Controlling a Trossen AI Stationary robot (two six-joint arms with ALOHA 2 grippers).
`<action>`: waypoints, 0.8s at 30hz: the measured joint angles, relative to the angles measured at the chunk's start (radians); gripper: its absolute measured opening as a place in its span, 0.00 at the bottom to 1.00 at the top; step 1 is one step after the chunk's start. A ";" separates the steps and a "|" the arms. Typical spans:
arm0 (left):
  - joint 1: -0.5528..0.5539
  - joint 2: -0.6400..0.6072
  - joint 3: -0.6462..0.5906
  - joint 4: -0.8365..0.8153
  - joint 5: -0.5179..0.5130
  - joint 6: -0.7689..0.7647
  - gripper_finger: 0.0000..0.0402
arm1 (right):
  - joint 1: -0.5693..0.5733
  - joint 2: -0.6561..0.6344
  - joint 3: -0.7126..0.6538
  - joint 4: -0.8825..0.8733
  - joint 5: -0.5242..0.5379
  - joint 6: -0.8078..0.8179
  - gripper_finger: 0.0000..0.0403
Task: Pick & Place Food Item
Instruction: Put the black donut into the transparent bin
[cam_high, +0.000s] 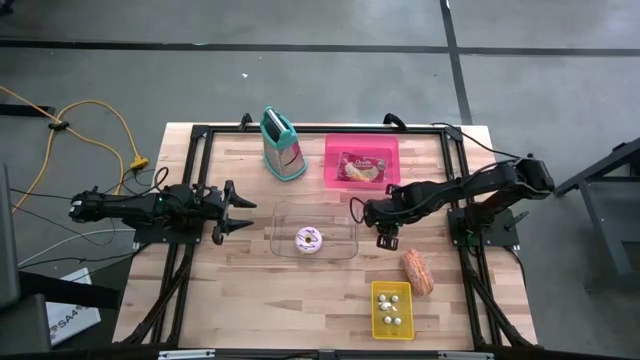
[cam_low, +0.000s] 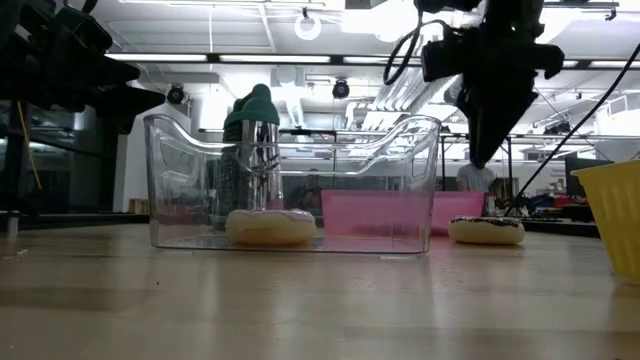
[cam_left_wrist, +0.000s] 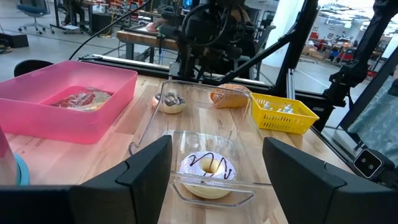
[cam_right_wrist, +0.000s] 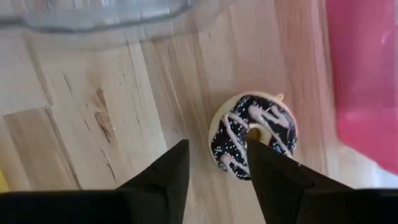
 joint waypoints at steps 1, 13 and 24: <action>0.000 0.000 0.000 0.000 0.000 0.000 0.61 | 0.000 -0.001 -0.015 0.009 0.000 0.003 0.38; 0.000 0.000 0.000 0.000 0.000 0.000 0.61 | 0.000 -0.001 -0.166 0.151 0.000 -0.010 0.43; 0.000 0.000 0.000 0.000 0.000 0.000 0.61 | 0.000 -0.001 -0.262 0.267 0.046 -0.023 0.43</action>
